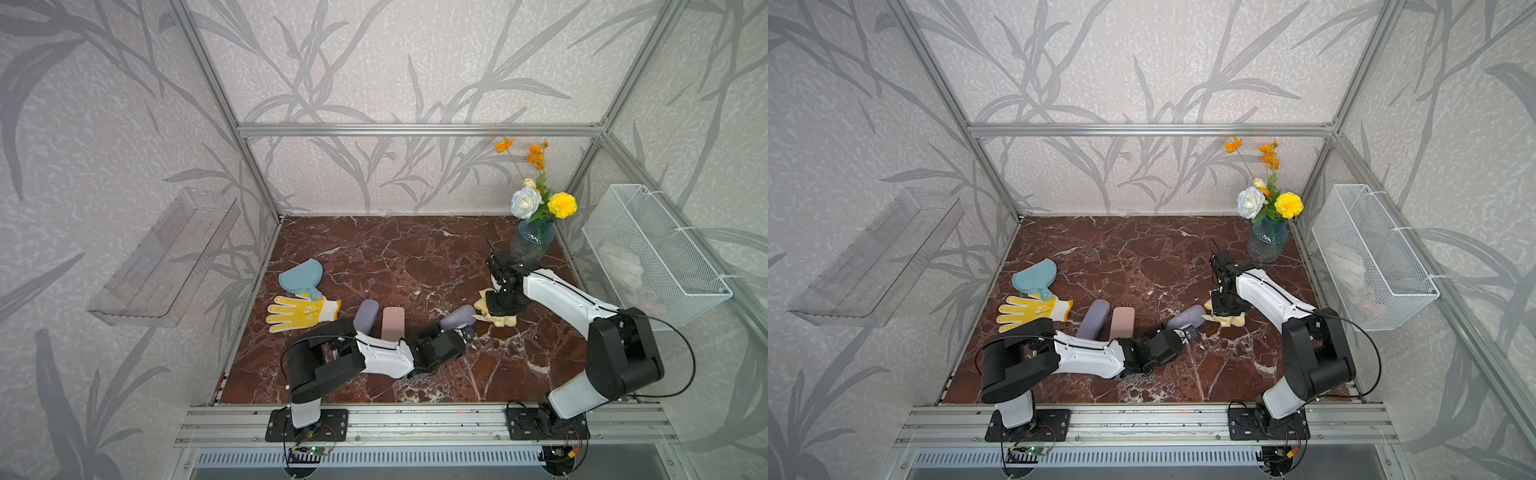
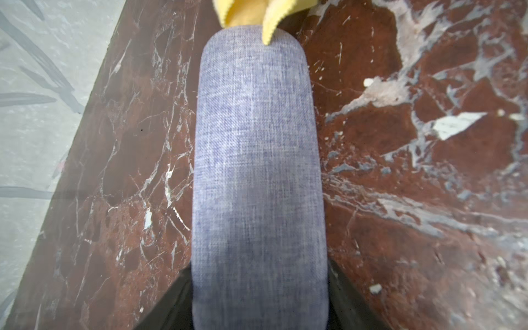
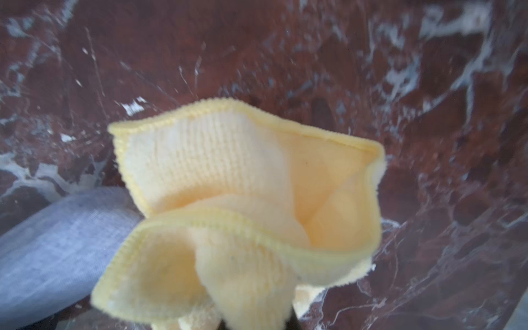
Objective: Wipe the eyeglass case
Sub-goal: Wipe the dirt from the eyeglass case.
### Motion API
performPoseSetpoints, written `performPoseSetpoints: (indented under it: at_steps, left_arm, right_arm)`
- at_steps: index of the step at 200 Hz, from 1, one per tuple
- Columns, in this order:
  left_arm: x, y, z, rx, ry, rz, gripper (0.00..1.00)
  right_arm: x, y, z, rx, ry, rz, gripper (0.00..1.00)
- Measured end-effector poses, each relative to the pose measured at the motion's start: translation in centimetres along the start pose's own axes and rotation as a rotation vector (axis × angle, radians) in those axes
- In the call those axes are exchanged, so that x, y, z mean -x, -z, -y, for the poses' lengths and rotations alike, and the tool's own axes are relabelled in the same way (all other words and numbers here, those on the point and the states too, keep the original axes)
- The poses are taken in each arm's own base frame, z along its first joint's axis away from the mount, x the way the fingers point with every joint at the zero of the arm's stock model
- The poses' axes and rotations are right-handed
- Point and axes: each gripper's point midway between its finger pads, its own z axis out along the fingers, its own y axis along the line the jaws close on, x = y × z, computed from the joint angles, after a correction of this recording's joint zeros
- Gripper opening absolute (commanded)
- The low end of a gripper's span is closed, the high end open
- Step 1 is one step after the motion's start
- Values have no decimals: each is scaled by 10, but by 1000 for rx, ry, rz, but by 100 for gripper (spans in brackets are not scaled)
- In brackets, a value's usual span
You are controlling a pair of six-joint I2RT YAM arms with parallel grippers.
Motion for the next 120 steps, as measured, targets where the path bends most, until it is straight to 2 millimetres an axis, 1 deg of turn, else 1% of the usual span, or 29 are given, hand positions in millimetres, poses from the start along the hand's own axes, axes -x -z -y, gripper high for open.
performPoseSetpoints:
  at_steps: [15,26,39,64,81,100,120]
  left_arm:
    - [3,0,3,-19,5,14,11]
    - [5,0,5,-32,8,24,11]
    - [5,1,5,-38,15,33,11]
    - [1,-1,1,-77,49,24,10]
    - [0,-5,-2,-147,81,5,9]
    - [-2,-8,-4,-236,124,-29,9]
    - [-2,-10,-3,-329,169,-60,8]
  right_arm:
    - [7,-17,-14,-27,69,-34,0]
    - [6,-30,-25,-38,116,-68,0]
    - [3,-40,-32,-50,152,-97,0]
    - [0,-40,-39,4,169,-118,0]
    - [-3,-41,-39,25,178,-124,0]
    - [-14,-40,-39,53,176,-126,0]
    - [-34,-37,-38,94,155,-132,0]
